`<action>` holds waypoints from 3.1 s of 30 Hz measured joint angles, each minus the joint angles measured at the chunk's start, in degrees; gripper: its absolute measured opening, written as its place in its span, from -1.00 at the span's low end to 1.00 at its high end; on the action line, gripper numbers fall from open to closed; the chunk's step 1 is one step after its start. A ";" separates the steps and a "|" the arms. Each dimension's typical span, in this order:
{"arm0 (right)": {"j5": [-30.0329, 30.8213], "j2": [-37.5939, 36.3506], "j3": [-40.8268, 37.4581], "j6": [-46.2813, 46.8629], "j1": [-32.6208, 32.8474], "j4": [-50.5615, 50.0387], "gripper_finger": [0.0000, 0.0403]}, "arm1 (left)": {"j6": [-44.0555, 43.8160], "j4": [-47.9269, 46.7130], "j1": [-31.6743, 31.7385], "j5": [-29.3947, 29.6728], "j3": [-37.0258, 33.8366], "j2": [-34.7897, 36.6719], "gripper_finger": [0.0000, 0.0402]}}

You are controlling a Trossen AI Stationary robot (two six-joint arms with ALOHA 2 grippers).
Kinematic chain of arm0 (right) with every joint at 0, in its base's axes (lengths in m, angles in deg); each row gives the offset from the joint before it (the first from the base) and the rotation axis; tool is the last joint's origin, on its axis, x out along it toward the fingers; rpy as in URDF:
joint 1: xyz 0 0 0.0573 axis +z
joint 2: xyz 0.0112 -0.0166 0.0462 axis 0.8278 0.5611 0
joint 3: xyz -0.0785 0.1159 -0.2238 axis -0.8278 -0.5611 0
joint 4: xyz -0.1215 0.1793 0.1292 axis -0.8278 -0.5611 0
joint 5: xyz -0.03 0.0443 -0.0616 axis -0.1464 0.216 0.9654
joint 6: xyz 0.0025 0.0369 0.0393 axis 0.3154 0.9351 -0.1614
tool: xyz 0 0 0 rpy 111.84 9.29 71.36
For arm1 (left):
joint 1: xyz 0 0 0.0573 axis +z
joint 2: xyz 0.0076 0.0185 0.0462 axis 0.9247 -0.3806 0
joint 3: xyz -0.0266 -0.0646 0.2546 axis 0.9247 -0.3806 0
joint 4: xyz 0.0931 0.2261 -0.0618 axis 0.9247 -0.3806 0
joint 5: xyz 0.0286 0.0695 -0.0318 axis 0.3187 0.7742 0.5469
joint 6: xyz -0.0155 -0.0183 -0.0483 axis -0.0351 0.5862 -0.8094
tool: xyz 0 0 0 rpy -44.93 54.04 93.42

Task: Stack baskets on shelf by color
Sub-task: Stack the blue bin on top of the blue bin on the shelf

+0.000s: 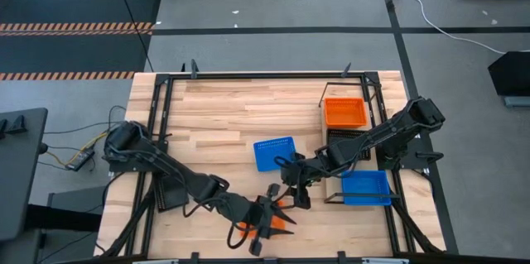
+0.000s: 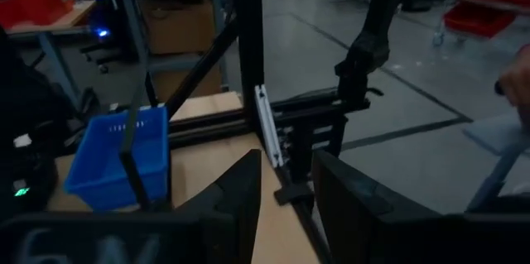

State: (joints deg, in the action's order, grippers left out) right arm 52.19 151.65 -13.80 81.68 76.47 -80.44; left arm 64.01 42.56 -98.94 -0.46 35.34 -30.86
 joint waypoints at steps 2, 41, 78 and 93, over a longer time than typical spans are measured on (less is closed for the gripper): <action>0.00 0.00 0.00 -0.23 0.00 0.58 -0.01 | -0.01 2.16 -0.20 -0.53 0.02 -0.66 -0.42; 1.48 0.00 0.02 -1.57 0.33 0.79 -0.01 | -7.45 32.95 7.59 -9.62 -33.36 14.19 -0.42; 13.40 7.34 0.01 -6.15 -3.06 2.40 -0.01 | -8.85 29.18 33.59 -22.65 -58.49 37.05 -0.42; -6.37 2.56 0.02 -7.28 -3.54 38.35 -0.01 | -9.10 29.76 39.64 -25.81 -58.49 37.05 -0.42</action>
State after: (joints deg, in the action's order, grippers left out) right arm 45.82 154.21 -13.79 74.40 72.93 -42.09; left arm 54.92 72.32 -59.30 -26.27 -23.15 6.19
